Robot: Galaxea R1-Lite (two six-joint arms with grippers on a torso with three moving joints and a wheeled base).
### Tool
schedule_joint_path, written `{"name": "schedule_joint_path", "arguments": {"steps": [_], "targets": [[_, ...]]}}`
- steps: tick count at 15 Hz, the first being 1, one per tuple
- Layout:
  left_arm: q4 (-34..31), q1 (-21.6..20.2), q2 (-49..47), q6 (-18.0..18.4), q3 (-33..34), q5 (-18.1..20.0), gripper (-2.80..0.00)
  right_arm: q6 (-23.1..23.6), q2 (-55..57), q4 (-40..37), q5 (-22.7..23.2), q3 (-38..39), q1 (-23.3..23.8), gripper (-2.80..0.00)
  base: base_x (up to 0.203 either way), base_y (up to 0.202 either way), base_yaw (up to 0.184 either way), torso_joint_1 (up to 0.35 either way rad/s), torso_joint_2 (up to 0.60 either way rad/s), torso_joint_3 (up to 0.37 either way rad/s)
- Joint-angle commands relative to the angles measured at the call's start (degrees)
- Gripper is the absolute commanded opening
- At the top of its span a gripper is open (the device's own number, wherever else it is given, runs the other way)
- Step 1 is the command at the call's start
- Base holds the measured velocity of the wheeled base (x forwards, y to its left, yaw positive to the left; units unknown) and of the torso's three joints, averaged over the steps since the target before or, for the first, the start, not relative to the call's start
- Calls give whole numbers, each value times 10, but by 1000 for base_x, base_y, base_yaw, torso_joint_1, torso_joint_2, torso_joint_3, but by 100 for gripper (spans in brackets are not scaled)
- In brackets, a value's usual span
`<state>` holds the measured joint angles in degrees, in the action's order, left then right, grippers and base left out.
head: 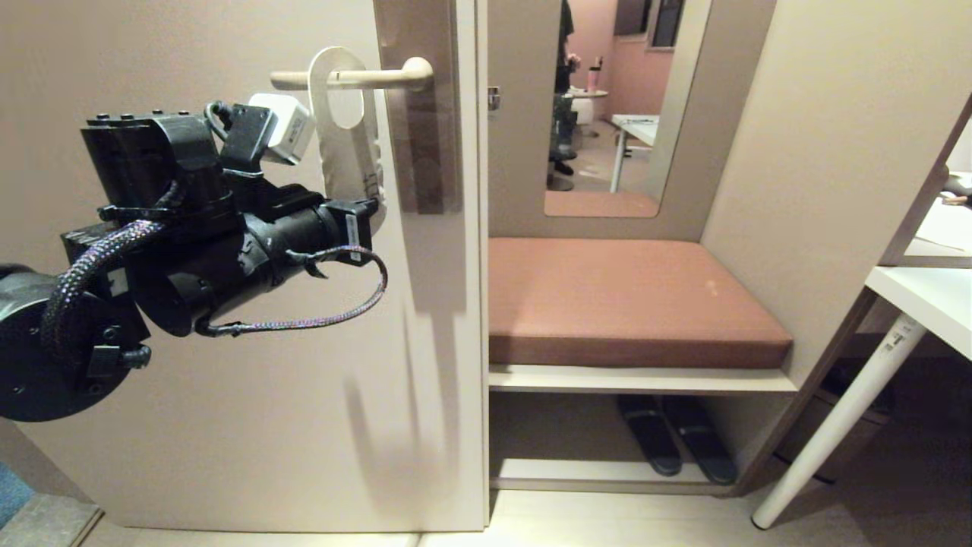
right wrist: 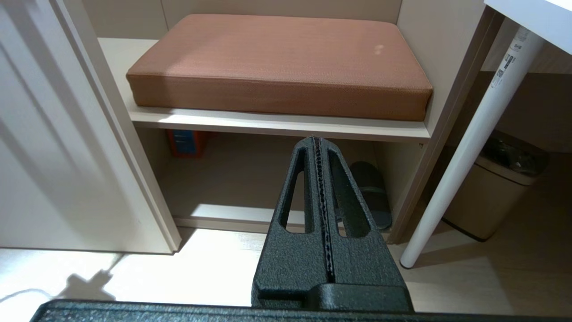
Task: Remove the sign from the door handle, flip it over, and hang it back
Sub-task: Hang the sign back with the other side facing out
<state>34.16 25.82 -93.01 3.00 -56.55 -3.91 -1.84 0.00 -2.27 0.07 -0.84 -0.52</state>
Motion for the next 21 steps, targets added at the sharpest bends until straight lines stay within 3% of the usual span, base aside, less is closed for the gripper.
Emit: {"name": "schedule_joint_path", "arguments": {"steps": [1,4,8,18,19,21], "targets": [[2,1,-10,20,-1,-8,-280,0,0,0,0,0,0,-280,0,0,0,0,0,0],[3,8,-19,36,-5,-24,-280,0,0,0,0,1,0,-280,0,0,0,0,0,0],[3,30,-25,36,-11,-24,-280,0,0,0,0,0,-1,-280,0,0,0,0,0,0],[4,34,-39,33,-33,-22,-280,0,0,0,0,0,0,-280,0,0,0,0,0,0],[4,34,-39,33,-33,-22,0,0,0,0,0,0,0,-280,0,0,0,0,0,0],[4,34,-39,33,-32,-20,0,-1,0,0,0,0,0,-280,0,0,0,0,0,0]]}}
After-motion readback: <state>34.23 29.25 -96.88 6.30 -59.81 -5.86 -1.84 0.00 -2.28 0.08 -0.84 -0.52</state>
